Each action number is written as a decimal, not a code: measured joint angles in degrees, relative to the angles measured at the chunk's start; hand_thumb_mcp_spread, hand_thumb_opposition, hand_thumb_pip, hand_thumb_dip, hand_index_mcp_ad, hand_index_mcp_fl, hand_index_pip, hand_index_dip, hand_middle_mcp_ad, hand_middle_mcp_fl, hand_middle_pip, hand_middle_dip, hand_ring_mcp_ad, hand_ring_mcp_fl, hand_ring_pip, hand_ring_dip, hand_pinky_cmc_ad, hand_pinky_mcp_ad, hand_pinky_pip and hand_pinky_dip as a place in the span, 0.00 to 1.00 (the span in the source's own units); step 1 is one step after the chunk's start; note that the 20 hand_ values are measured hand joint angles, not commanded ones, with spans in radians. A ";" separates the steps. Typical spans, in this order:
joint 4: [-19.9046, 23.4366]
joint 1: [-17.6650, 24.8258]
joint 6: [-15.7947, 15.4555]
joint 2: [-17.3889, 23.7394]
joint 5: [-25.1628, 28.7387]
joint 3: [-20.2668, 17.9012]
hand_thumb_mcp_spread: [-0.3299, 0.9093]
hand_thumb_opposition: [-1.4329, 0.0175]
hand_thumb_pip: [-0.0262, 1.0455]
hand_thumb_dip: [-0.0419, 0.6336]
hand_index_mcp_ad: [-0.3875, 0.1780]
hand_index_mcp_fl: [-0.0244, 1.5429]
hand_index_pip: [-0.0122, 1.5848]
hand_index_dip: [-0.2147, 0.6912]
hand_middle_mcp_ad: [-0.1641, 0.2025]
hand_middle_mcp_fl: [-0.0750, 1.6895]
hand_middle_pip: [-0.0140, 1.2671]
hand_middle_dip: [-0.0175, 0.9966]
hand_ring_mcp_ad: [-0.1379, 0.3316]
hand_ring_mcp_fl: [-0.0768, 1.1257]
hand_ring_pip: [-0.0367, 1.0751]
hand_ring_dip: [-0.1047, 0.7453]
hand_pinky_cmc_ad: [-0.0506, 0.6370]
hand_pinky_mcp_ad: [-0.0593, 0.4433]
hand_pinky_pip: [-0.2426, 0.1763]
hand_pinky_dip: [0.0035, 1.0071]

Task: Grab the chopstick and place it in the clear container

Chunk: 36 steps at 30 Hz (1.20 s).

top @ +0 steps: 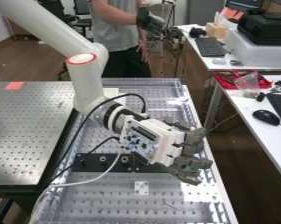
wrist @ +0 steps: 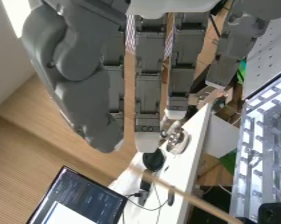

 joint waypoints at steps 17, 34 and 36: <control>-2.16 -0.04 5.54 -0.47 -1.91 0.45 0.69 0.40 0.66 0.45 0.39 0.44 0.37 0.27 0.46 0.54 0.40 0.63 0.41 0.54 0.11 0.71 0.58 0.71 0.66 0.37; 0.12 0.18 10.98 -0.50 -2.07 -2.04 0.69 0.40 0.67 0.45 0.39 0.43 0.52 0.26 0.46 0.48 0.39 0.63 0.41 0.47 0.11 0.71 0.57 0.71 0.63 0.37; 0.25 0.17 11.08 -0.50 -2.40 -2.07 0.69 0.40 0.67 0.45 0.39 0.43 0.54 0.26 0.46 0.45 0.39 0.63 0.41 0.47 0.10 0.71 0.57 0.71 0.62 0.37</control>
